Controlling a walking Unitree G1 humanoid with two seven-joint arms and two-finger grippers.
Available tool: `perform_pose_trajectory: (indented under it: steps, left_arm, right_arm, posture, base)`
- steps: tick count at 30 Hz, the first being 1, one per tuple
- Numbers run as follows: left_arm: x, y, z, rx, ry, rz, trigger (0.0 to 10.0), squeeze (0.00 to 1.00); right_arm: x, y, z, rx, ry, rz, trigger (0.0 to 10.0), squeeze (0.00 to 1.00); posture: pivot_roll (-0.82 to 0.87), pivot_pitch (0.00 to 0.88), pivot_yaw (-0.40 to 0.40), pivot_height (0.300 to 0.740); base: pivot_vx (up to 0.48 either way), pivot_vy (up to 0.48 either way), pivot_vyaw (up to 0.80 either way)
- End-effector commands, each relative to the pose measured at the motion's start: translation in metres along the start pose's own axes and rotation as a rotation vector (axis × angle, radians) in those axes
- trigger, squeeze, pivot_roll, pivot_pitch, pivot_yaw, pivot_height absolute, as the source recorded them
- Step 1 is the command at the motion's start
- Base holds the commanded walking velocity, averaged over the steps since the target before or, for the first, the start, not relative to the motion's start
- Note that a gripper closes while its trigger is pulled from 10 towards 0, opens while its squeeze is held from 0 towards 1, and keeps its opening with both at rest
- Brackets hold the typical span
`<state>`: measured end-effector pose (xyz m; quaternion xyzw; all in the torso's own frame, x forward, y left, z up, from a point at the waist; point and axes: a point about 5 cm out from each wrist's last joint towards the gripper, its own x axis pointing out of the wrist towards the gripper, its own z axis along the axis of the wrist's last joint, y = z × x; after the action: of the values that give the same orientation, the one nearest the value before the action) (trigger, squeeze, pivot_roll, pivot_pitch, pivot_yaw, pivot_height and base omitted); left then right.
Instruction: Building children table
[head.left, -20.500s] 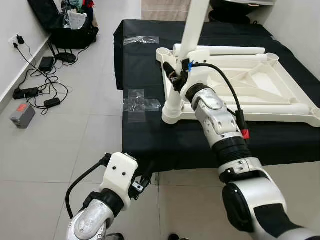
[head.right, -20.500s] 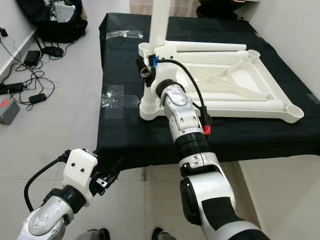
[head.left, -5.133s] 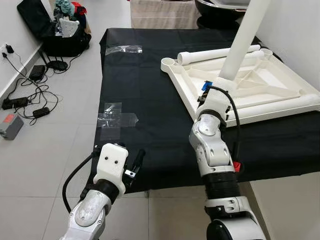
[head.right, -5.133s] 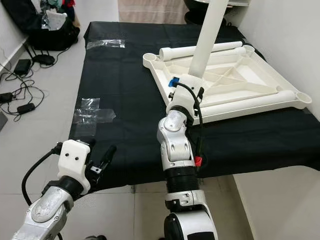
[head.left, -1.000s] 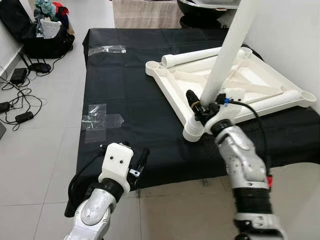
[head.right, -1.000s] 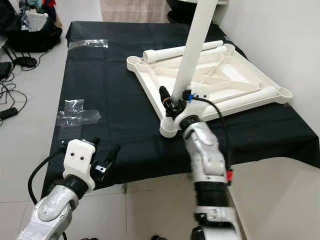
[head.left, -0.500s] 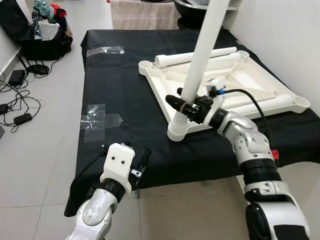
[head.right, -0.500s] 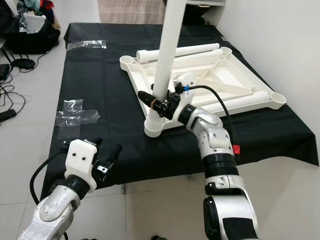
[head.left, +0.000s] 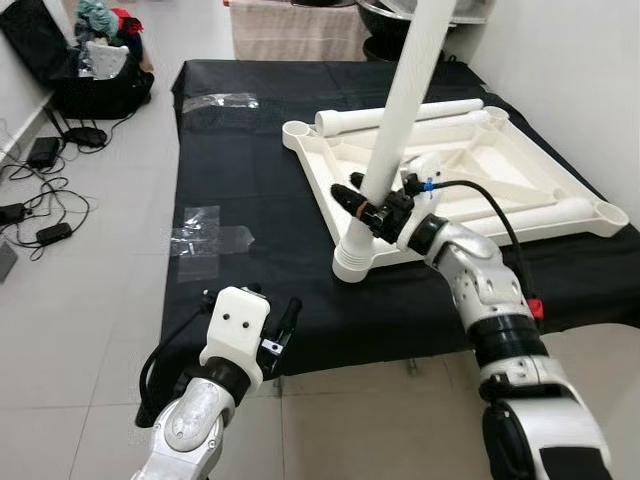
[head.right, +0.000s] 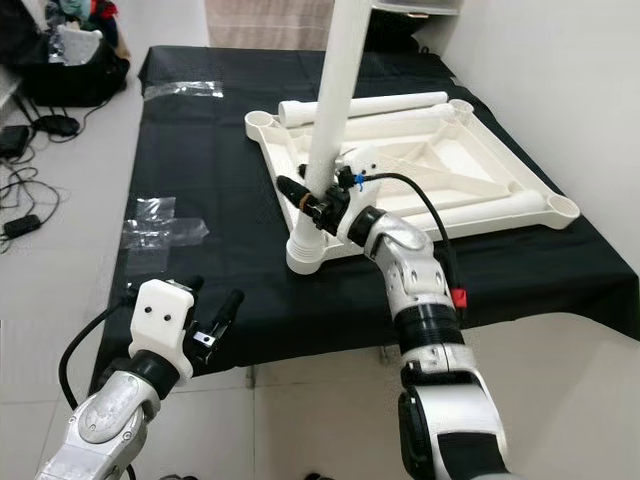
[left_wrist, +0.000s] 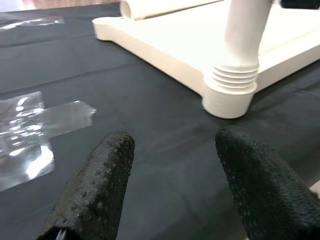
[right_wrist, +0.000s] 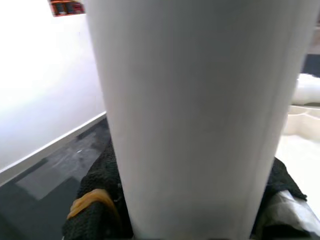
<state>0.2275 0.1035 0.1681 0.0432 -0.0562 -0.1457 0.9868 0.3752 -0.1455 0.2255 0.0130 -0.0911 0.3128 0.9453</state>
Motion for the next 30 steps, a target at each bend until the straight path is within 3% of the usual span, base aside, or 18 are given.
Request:
perform_pose_trajectory:
  steps: [1, 6, 9, 13, 17, 18, 21, 22, 28, 29, 30]
  left_arm:
    - [-0.001, -0.002, -0.003, -0.008, 0.016, -0.012, 10.0, 0.0]
    - [0.0, -0.003, -0.002, -0.005, 0.013, -0.017, 10.0, 0.0]
    - [0.001, -0.003, -0.002, -0.005, 0.013, -0.017, 10.0, 0.0]
    - [0.002, -0.004, -0.002, -0.006, 0.011, -0.016, 10.0, 0.0]
    - [0.001, -0.004, -0.002, -0.007, 0.011, -0.015, 10.0, 0.0]
    - [0.001, -0.004, -0.002, -0.007, 0.012, -0.015, 10.0, 0.0]
    - [0.001, -0.004, -0.003, -0.008, 0.014, -0.014, 10.0, 0.0]
    - [0.001, -0.004, -0.003, -0.009, 0.014, -0.015, 10.0, 0.0]
    - [0.001, -0.004, -0.003, -0.01, 0.014, -0.017, 10.0, 0.0]
    - [0.001, -0.004, -0.003, -0.011, 0.014, -0.017, 10.0, 0.0]
    - [0.001, -0.004, -0.004, -0.012, 0.014, -0.017, 10.0, 0.0]
  right_arm:
    - [-0.01, -0.009, -0.01, 0.01, 0.033, -0.117, 0.0, 0.0]
    - [-0.034, -0.015, -0.008, -0.116, 0.06, -0.694, 0.0, 0.0]
    - [-0.039, -0.014, -0.007, -0.129, 0.059, -0.779, 0.0, 0.0]
    - [-0.045, 0.01, -0.007, -0.101, 0.056, -0.956, 0.0, 0.0]
    - [-0.043, 0.019, -0.01, -0.074, 0.065, -0.969, 0.0, 0.0]
    - [-0.036, 0.024, -0.014, -0.016, 0.063, -0.932, 10.0, 0.0]
    - [-0.031, 0.029, -0.01, -0.015, 0.01, -0.88, 10.0, 0.0]
    - [-0.028, 0.03, -0.008, -0.013, -0.019, -0.838, 10.0, 1.0]
    - [-0.027, 0.033, -0.003, -0.016, -0.042, -0.794, 10.0, 1.0]
    - [-0.025, 0.031, -0.003, 0.003, -0.047, -0.724, 10.0, 0.0]
    - [-0.022, 0.03, -0.003, 0.035, -0.05, -0.615, 10.0, 0.0]
  posture:
    - [0.08, 0.184, -0.102, 0.74]
    - [0.07, 0.183, -0.101, 0.74]
    - [0.07, 0.183, -0.101, 0.74]
    - [0.07, 0.181, -0.104, 0.74]
    - [0.07, 0.181, -0.107, 0.74]
    - [0.07, 0.183, -0.108, 0.74]
    - [0.07, 0.183, -0.108, 0.74]
    - [0.07, 0.183, -0.106, 0.74]
    - [0.07, 0.182, -0.107, 0.74]
    - [0.07, 0.179, -0.109, 0.74]
    - [0.07, 0.177, -0.107, 0.74]
  base:
    - [0.0, 0.0, 0.0]
    - [0.0, 0.0, 0.0]
    - [0.0, 0.0, 0.0]
    - [0.0, 0.0, 0.0]
    - [0.0, 0.0, 0.0]
    - [0.0, 0.0, 0.0]
    - [0.0, 0.0, 0.0]
    - [0.0, 0.0, 0.0]
    - [0.0, 0.0, 0.0]
    - [0.0, 0.0, 0.0]
    - [0.0, 0.0, 0.0]
